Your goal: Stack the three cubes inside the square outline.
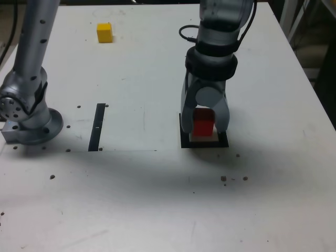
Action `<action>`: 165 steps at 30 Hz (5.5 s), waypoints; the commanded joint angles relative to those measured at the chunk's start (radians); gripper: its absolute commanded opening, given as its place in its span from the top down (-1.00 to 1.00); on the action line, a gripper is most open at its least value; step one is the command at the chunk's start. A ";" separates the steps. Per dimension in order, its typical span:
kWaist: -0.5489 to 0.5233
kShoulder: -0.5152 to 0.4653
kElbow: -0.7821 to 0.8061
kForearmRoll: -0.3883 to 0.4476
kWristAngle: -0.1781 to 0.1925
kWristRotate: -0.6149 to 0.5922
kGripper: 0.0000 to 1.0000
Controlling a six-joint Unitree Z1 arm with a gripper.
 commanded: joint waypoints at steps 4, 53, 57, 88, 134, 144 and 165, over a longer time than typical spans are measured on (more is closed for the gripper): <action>0.012 0.004 0.017 -0.018 0.003 0.011 0.36; 0.151 -0.115 0.092 0.001 0.081 0.030 -0.99; 0.179 -0.131 0.097 0.034 0.100 0.039 -0.99; 0.405 -0.252 0.175 0.182 0.231 0.217 -0.99; 1.097 -0.113 -0.080 0.207 0.311 0.827 -0.98; 1.197 -0.032 -0.217 0.236 0.321 0.957 -0.98; 1.281 0.099 -0.299 0.240 0.315 1.042 -0.97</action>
